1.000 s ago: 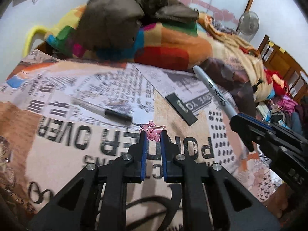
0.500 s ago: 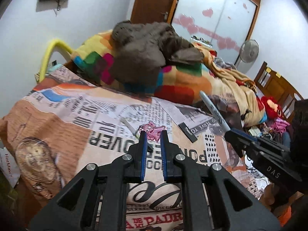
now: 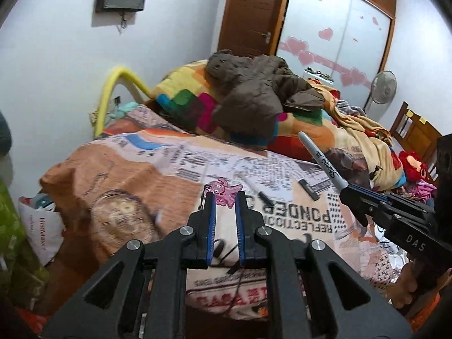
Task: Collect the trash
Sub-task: 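Carry the pink clip and black marker with both tools over the white bin, then open the left tool to drop the clip while the right tool drops the marker into the bin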
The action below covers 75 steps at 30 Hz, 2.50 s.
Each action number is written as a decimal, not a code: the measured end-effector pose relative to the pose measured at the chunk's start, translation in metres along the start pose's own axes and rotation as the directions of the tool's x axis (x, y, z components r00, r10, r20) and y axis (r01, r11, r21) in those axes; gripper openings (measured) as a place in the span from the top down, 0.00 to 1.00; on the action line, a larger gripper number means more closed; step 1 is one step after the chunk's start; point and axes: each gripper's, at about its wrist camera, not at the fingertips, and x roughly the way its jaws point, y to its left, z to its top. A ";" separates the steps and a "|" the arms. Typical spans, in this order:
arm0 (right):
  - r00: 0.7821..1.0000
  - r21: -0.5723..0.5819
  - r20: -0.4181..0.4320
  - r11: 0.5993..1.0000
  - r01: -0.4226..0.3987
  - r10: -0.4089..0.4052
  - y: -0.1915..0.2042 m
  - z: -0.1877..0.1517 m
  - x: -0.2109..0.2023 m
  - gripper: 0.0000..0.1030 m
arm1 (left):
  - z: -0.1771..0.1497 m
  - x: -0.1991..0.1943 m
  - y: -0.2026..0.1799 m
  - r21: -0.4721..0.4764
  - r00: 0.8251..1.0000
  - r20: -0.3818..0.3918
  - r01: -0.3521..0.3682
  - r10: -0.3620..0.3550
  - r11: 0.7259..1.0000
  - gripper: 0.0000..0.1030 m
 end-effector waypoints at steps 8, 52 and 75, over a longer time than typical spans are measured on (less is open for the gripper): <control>0.995 -0.064 -0.062 0.995 -0.079 0.075 0.067 -0.014 0.014 0.89 | -0.028 -0.047 0.051 -0.045 0.997 0.005 -0.073 0.073 0.996 0.88; 0.684 -0.101 -0.718 0.953 -0.286 0.130 0.203 -0.204 0.205 0.88 | -0.283 -0.028 0.219 -0.360 0.885 -0.442 -0.327 0.149 0.874 0.88; 0.743 -0.139 -0.662 0.957 -0.256 0.102 0.181 -0.177 0.190 0.75 | -0.285 0.011 0.204 -0.342 0.834 -0.548 -0.296 0.066 0.892 0.77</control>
